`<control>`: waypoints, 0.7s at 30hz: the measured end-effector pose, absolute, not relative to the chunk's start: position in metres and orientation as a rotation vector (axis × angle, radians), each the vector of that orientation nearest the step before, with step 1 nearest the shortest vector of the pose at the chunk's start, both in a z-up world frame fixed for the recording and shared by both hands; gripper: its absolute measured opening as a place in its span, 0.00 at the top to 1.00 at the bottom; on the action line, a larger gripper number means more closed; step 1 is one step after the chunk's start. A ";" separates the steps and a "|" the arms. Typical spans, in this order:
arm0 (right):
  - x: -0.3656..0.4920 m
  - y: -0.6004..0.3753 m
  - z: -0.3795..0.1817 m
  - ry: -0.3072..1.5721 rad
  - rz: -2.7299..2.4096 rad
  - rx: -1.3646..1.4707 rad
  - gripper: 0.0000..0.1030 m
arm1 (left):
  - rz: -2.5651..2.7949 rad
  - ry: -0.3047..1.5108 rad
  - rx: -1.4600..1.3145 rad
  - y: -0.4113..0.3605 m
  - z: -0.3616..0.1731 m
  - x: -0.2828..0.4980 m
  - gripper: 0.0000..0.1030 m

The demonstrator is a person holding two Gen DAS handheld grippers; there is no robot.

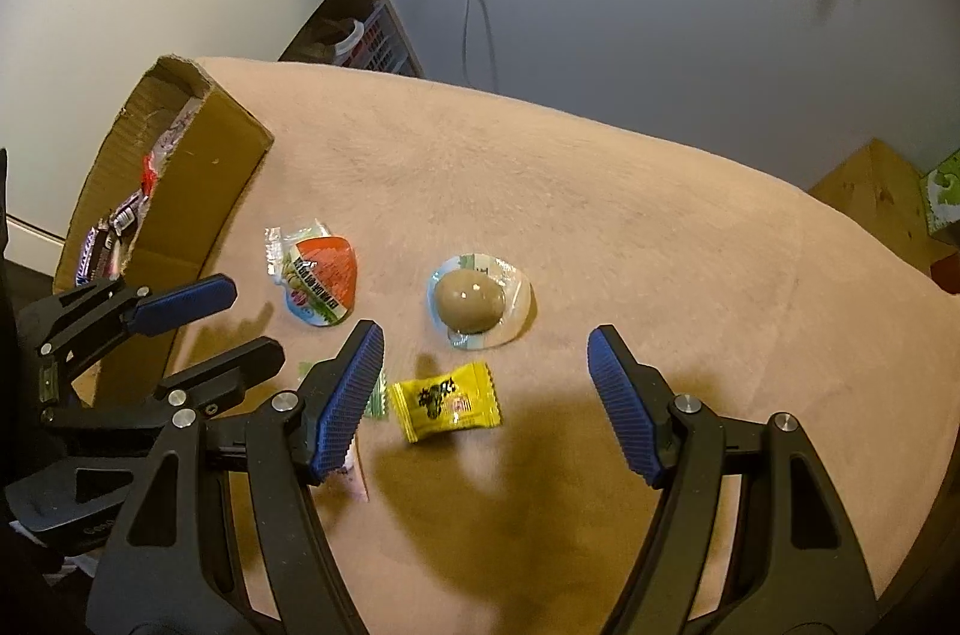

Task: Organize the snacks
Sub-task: 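Grasp the orange-and-blue triangular pack with the left tool while the right tool grasps the round brown candy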

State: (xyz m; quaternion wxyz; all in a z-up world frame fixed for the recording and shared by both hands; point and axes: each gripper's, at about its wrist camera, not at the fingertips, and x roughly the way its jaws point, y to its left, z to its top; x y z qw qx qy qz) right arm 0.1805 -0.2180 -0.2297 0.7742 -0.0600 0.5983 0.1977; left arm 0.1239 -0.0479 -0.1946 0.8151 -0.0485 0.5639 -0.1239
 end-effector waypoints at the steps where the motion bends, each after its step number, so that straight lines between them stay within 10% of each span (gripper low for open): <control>1: 0.182 -0.217 -0.232 1.298 0.429 -0.134 0.29 | -0.263 1.202 -0.097 -0.049 -0.196 0.126 0.57; 21: 0.195 -0.209 -0.258 1.338 0.451 -0.151 0.43 | -0.280 1.170 -0.007 -0.070 -0.219 0.139 0.57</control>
